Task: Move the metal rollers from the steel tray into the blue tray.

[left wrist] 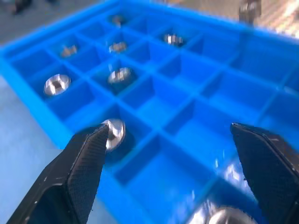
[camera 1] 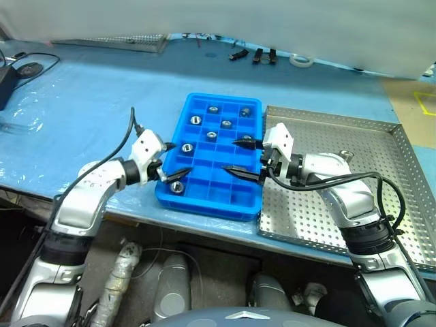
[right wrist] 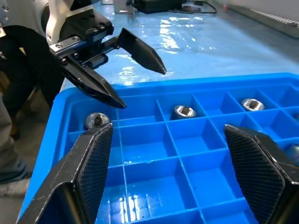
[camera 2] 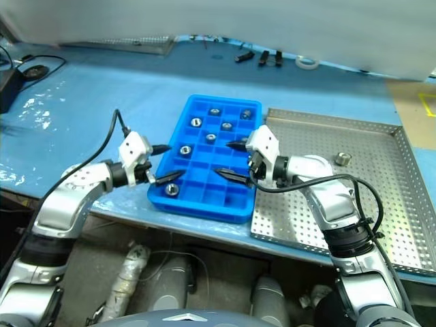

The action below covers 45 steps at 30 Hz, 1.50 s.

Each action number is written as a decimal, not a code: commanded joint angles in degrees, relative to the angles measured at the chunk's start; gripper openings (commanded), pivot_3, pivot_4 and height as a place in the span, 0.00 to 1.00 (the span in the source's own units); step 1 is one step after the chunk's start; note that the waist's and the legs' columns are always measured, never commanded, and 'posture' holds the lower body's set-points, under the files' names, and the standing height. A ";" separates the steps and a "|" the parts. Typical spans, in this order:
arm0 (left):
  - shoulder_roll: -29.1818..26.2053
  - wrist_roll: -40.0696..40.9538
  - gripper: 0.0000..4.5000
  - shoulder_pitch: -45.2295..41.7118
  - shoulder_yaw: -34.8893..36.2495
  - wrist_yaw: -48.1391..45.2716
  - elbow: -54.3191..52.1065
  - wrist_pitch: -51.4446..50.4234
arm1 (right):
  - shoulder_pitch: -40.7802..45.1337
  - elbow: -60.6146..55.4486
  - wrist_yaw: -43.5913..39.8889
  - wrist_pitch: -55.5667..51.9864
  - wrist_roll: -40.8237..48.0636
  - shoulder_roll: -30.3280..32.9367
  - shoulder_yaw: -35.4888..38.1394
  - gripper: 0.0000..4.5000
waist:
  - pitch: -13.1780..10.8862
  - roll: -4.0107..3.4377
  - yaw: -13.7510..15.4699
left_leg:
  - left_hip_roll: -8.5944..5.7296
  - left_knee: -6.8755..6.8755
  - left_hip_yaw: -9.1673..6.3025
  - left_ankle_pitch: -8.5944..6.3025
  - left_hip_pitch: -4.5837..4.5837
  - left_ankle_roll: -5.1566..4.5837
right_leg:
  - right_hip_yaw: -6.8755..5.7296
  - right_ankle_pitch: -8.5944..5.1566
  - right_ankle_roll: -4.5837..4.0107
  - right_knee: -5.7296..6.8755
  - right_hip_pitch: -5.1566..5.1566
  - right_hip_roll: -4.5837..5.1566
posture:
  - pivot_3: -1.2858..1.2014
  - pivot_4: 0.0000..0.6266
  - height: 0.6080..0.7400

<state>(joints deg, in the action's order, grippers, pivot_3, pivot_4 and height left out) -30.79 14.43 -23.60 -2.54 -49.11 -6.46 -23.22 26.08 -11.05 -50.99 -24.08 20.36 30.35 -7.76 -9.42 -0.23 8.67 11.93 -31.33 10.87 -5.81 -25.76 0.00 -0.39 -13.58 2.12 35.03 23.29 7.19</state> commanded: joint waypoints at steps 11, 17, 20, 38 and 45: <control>19.92 -5.24 0.98 -28.33 -11.38 -10.31 37.22 20.90 | -24.30 -21.98 13.42 -7.08 2.02 6.14 25.60 0.90 | 0.04 0.01 -1.96 | -0.07 -0.21 0.32 0.02 0.03 -0.19 | 0.44 0.06 0.08 0.00 0.00 0.01 | 0.38 0.24 1.00; 32.57 -9.43 0.98 -37.99 -14.15 -13.35 57.24 31.23 | -41.70 -36.91 22.42 -10.13 2.39 -0.86 34.39 0.90 | 0.06 0.02 -7.05 | -0.07 -0.48 0.66 -0.36 -0.01 -0.77 | 0.61 0.12 0.20 -0.28 0.03 0.13 | 0.28 0.24 1.00; 37.24 -11.15 0.98 -41.02 -14.32 -14.11 64.32 35.27 | -47.73 -42.35 26.43 -10.43 1.55 -4.94 35.85 0.90 | 0.10 -0.03 -10.22 | -0.05 -0.53 0.71 -0.40 0.04 -0.79 | 0.64 0.10 0.26 -0.31 0.04 0.14 | 0.26 0.24 1.00; 52.31 -18.57 0.98 -44.61 -12.12 3.71 80.16 41.01 | -75.30 -48.95 38.26 6.53 5.85 -10.64 41.32 0.90 | 0.14 -0.09 -23.81 | -0.54 -0.98 0.25 -1.10 -0.43 -1.54 | 0.44 -0.17 1.01 -1.33 -0.36 0.70 | 0.16 0.24 1.00; 54.84 -16.73 0.98 -42.87 -9.58 5.68 80.10 38.84 | -79.00 -48.95 41.86 9.22 5.18 -8.98 37.90 0.90 | 0.12 -0.07 -29.21 | -1.25 -1.59 0.14 -1.88 -0.68 -2.05 | 0.23 -0.55 1.77 -1.42 -0.76 1.54 | 0.16 0.24 1.00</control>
<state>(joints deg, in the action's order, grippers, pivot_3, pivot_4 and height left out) 9.49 -2.89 -65.78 -12.25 -41.13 74.23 15.59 -52.82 -57.89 -10.23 -16.04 25.24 20.59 30.25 -9.30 -0.29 -20.54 10.65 -33.04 10.97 -7.82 -26.45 -2.10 -0.19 -14.16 3.93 33.53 22.43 8.77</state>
